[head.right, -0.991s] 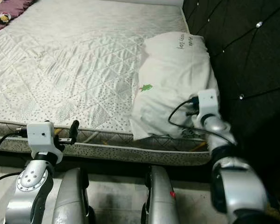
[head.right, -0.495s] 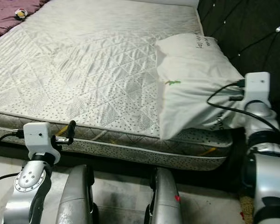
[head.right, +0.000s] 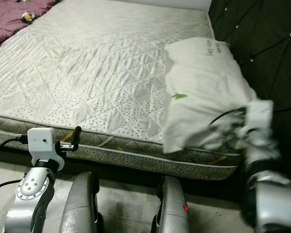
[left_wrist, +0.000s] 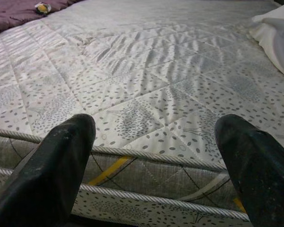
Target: Clean up the room
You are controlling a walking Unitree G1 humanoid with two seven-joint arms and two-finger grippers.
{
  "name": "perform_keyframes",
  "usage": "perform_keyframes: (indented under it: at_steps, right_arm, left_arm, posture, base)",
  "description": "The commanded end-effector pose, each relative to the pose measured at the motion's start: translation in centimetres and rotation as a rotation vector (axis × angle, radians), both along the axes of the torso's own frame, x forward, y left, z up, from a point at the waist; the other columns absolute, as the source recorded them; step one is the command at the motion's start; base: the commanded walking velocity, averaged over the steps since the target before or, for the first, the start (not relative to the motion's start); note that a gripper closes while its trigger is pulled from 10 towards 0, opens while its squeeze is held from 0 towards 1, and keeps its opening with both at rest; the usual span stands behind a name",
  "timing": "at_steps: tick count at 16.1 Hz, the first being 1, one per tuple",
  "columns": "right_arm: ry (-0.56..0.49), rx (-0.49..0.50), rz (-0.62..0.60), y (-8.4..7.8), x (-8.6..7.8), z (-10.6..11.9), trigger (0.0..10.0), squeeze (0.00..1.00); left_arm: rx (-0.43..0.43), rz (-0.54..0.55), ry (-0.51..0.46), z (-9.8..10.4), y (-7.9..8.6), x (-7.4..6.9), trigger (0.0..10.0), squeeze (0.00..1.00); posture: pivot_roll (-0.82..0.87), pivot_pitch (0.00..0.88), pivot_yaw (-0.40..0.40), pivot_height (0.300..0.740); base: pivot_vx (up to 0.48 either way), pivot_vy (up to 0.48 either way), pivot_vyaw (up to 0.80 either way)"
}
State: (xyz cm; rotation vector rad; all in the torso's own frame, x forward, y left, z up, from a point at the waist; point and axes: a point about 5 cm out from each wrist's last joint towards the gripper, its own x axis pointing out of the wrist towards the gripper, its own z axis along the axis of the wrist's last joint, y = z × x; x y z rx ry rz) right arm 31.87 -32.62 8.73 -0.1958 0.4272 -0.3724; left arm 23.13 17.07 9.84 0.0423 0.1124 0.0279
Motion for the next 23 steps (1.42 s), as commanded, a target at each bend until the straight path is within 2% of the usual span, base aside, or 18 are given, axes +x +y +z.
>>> perform_keyframes:
  at_steps: [1,3,4,5,7,8,9,10,12,13,17,18,19,21,22,23]
  right_arm:
    - [-0.029,0.021,-0.004,0.2,0.0,0.1,0.0,0.00]
    - [-0.024,0.053,0.015,1.9,-0.7,-1.8,0.0,0.00]
    - [-0.021,0.051,0.018,2.2,-0.9,-2.2,0.0,0.00]
    - [0.008,0.054,0.042,3.7,-1.8,-3.7,0.0,0.00]
    - [0.005,0.063,0.062,4.8,-1.7,-4.0,0.0,0.00]
    - [-0.002,0.055,0.070,5.4,-1.6,-3.9,10.0,0.00]
    - [-0.035,0.081,0.085,6.4,-1.3,-3.7,10.0,0.00]
    - [-0.046,0.087,0.095,7.2,-1.2,-3.6,10.0,1.00]
    - [-0.086,0.081,0.111,8.0,-1.0,-3.1,10.0,1.00]
    - [-0.114,0.048,0.099,8.0,-0.9,-2.6,10.0,1.00]
    - [-0.261,-0.079,0.000,6.2,-0.7,0.7,10.0,1.00]
    - [-0.339,-0.073,0.026,6.5,-0.2,2.1,10.0,1.00]
    - [-0.437,-0.059,0.087,7.6,0.5,3.9,10.0,1.00]
    - [-0.470,-0.018,0.202,10.3,1.9,4.8,10.0,1.00]
    - [-0.457,0.001,0.209,10.7,2.2,4.7,10.0,1.00]
    - [-0.333,0.075,0.255,12.8,3.3,2.9,10.0,1.00]
  left_arm:
    - [0.008,-0.004,0.001,0.0,0.2,0.1,10.0,0.00]
    - [0.011,-0.001,-0.001,0.1,0.3,0.1,10.0,0.00]
    - [0.011,-0.002,-0.001,0.1,0.3,0.1,10.0,0.00]
    - [0.012,-0.007,0.000,0.1,0.2,0.1,10.0,0.00]
    - [0.012,-0.007,-0.001,0.1,0.2,0.4,10.0,0.00]
    - [0.012,-0.005,-0.003,0.2,0.2,0.5,10.0,0.00]
    - [0.013,-0.004,-0.004,0.2,0.3,0.5,10.0,0.00]
    - [0.013,-0.003,-0.005,0.2,0.3,0.6,10.0,0.00]
    - [0.014,-0.001,-0.005,0.2,0.2,0.5,10.0,0.00]
    - [0.015,0.002,-0.005,0.2,0.3,0.5,10.0,0.00]
    - [0.019,0.014,-0.001,0.1,0.6,0.4,10.0,0.00]
    - [0.018,0.013,0.000,0.1,0.5,0.3,10.0,0.00]
    - [0.016,0.010,0.003,0.0,0.3,0.2,10.0,0.00]
    - [0.012,0.010,0.004,0.0,0.2,0.1,10.0,0.00]
    - [0.012,0.010,0.004,0.0,0.2,0.1,10.0,0.00]
    - [0.012,0.011,0.006,0.1,0.2,0.0,10.0,0.00]
  posture:
    - [0.10,0.000,-0.044,0.560]
    - [0.10,0.000,-0.042,0.560]
    - [0.10,0.000,-0.041,0.560]
    - [0.09,0.000,-0.042,0.560]
    - [0.09,0.000,-0.038,0.560]
    - [0.09,0.000,-0.036,0.560]
    - [0.09,0.000,-0.037,0.560]
    - [0.09,0.000,-0.037,0.560]
    - [0.09,0.000,-0.039,0.560]
    - [0.09,0.000,-0.040,0.560]
    - [0.09,0.000,-0.043,0.560]
    - [0.09,0.000,-0.044,0.560]
    - [0.09,0.000,-0.045,0.560]
    - [0.09,0.000,-0.046,0.560]
    - [0.10,0.000,-0.050,0.560]
    - [0.12,0.004,-0.054,0.560]
  base:
    - [0.000,0.000,0.00]
    - [0.000,0.000,0.00]
    - [0.000,0.000,0.00]
    - [0.000,0.000,0.00]
    - [0.000,0.000,0.00]
    - [0.000,0.000,0.00]
    - [0.000,0.000,0.00]
    - [0.000,0.000,0.00]
    - [0.000,0.000,0.00]
    - [0.000,0.000,0.00]
    - [0.000,0.000,0.00]
    - [0.000,0.000,0.00]
    - [0.000,0.000,0.00]
    - [0.000,0.000,0.00]
    - [0.000,0.000,0.00]
    - [0.000,0.000,0.00]
